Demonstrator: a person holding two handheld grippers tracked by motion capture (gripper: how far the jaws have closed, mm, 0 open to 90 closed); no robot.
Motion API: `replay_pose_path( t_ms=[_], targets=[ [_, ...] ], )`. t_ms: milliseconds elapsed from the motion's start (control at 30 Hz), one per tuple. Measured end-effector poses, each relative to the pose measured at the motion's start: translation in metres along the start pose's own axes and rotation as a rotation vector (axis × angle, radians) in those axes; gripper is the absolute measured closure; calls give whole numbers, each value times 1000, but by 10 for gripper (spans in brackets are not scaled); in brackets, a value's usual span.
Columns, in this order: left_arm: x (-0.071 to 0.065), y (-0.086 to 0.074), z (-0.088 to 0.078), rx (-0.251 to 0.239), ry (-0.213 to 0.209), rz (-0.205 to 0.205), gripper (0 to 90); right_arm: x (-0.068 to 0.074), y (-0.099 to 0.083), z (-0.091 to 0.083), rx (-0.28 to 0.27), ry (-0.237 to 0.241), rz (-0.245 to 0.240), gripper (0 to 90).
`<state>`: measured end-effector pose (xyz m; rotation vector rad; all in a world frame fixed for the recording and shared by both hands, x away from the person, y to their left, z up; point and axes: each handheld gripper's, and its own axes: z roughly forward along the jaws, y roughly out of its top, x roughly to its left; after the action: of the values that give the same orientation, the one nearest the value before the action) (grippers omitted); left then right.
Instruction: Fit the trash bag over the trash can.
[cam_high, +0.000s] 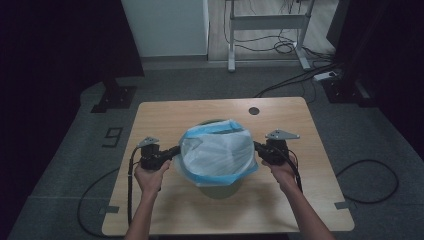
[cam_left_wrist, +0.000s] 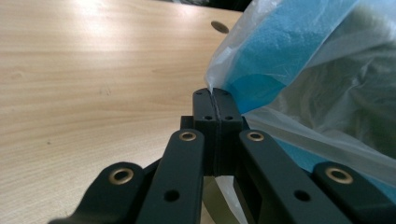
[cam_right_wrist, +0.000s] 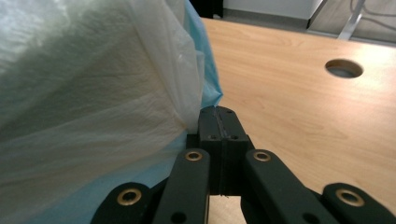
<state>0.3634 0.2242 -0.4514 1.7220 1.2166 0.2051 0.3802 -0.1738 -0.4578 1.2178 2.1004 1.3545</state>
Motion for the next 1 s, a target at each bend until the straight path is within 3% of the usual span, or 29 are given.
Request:
replay_pose_path(
  t_ms=[200,433,600,800,933,1000],
  targets=[
    [-3,-3,2,14,-1,15,895,3,-3,1,6,2,-9,892],
    [-2,-2,-15,-58,16,45,876,0,-3,-10,-52,-24,0,890],
    [0,-2,-29,-110,-2,73,843,-4,-1,-19,-94,-40,13,888],
    [-4,7,-42,-173,-16,135,663,-7,2,-28,-137,-33,18,861],
    [-8,20,-44,-168,-28,198,594,-7,4,-30,-147,-30,14,856],
    [-8,25,-43,-163,-40,210,567,-6,6,-30,-148,-30,13,856]
  ],
)
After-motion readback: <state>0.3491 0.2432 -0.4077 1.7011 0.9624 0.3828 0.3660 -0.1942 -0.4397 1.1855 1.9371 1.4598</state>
